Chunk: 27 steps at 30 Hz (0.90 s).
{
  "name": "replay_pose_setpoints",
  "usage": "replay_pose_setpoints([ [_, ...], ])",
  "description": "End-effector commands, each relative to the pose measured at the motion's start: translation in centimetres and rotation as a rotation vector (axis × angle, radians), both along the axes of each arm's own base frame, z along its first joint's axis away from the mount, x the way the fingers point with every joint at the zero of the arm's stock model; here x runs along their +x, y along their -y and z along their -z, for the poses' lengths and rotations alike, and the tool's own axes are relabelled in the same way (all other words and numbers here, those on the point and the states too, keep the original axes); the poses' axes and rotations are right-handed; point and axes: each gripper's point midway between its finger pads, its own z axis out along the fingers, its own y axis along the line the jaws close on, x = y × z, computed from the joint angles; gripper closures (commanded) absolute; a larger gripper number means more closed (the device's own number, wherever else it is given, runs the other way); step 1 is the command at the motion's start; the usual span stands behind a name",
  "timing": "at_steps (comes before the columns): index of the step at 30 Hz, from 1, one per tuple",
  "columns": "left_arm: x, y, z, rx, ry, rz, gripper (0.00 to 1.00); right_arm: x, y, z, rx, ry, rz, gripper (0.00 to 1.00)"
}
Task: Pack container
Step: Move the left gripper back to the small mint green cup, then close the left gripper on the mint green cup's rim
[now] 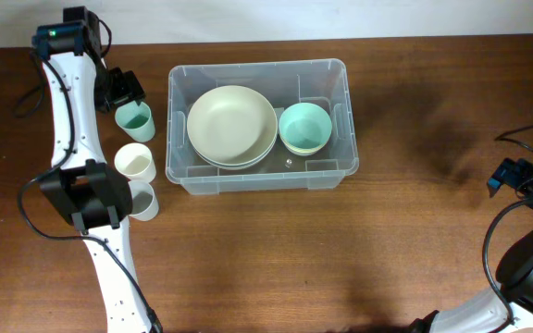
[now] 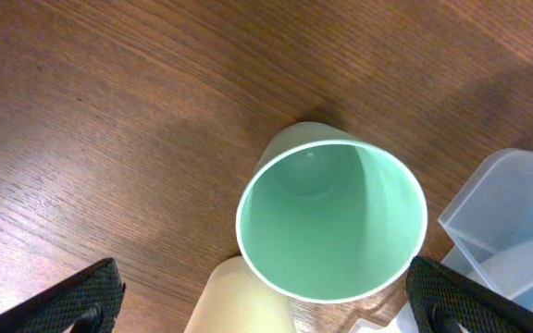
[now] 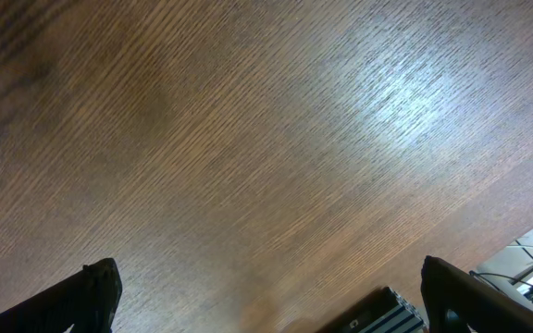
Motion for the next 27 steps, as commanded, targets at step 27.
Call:
replay_pose_setpoints([
  [27, -1.1, -2.7, 2.7, -0.022, -0.058, -0.066, 0.37, 0.1, 0.4, -0.9, -0.026, 0.020, 0.007, 0.01],
])
